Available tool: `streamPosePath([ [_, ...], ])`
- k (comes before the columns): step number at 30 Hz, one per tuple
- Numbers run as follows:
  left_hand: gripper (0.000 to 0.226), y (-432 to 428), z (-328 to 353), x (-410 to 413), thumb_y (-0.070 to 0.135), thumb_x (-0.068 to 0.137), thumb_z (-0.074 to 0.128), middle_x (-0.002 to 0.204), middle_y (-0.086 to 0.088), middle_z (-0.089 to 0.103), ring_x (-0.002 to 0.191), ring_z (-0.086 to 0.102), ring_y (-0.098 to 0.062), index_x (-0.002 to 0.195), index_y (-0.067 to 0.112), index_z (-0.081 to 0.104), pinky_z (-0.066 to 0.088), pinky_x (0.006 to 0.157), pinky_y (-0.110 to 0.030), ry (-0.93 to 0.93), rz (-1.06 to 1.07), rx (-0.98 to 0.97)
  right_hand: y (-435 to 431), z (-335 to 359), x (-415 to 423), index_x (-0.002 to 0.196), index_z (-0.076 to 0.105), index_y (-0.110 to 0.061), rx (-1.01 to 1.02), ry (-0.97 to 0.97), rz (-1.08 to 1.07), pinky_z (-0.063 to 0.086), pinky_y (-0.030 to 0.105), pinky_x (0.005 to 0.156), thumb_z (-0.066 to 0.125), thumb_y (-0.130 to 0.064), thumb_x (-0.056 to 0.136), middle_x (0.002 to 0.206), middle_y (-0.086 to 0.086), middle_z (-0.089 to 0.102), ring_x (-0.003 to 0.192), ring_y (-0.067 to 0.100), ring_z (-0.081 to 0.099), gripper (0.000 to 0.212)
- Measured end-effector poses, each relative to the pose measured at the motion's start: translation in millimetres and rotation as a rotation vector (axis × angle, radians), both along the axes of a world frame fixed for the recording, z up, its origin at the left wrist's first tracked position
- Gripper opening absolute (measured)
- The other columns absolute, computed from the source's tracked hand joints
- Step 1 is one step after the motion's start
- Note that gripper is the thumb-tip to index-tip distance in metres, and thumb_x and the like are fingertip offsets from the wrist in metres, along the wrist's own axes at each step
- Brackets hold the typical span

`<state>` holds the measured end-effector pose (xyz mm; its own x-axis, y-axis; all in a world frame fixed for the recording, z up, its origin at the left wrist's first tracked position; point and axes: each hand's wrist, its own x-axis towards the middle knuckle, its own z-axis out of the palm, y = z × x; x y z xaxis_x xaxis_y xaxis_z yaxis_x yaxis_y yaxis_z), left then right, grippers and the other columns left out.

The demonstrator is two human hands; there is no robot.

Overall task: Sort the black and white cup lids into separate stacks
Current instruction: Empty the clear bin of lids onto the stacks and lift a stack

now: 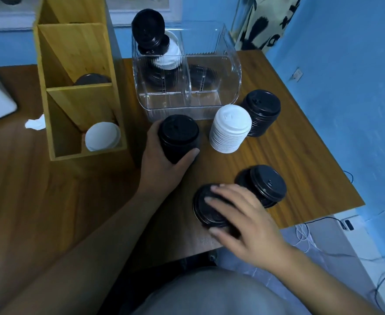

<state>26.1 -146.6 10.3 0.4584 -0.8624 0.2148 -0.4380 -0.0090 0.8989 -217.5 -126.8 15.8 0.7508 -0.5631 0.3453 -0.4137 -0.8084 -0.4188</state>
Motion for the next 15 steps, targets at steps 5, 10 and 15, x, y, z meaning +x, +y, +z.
streamPosePath([
  [5, 0.089, -0.2, 0.9, 0.0, 0.039, 0.080, 0.086, 0.138, 0.019, 0.045, 0.132, 0.043, 0.003, 0.150, 0.022, 0.034, 0.037, 0.107, -0.009, 0.005, -0.012, -0.019, -18.5, 21.1, 14.1, 0.155, 0.037, -0.025, 0.153, 0.238, -0.106, 0.031, 0.039, 0.121, 0.068, -0.066, 0.084, 0.149, -0.004, 0.051, 0.140, 0.015, 0.045, 0.088],
  [10, 0.089, 0.8, 0.4, 0.9, 0.040, 0.078, 0.087, 0.135, 0.018, 0.047, 0.130, 0.045, 0.003, 0.149, 0.022, 0.036, 0.037, 0.106, -0.008, 0.009, -0.014, -0.025, -25.5, 29.9, 18.3, 0.152, 0.041, -0.033, 0.229, 0.203, -0.084, 0.038, 0.030, 0.113, 0.072, -0.065, 0.077, 0.141, -0.019, 0.055, 0.129, 0.006, 0.050, 0.087],
  [15, 0.090, -0.6, -0.6, 0.4, 0.043, 0.079, 0.086, 0.143, 0.020, 0.046, 0.134, 0.042, 0.005, 0.150, 0.029, 0.034, 0.038, 0.109, -0.012, 0.011, -0.011, -0.003, -42.4, 61.7, -7.1, 0.138, 0.056, -0.035, 0.488, -0.235, -0.256, 0.042, 0.022, 0.107, 0.076, -0.054, 0.076, 0.132, -0.022, 0.063, 0.126, 0.004, 0.059, 0.068],
])
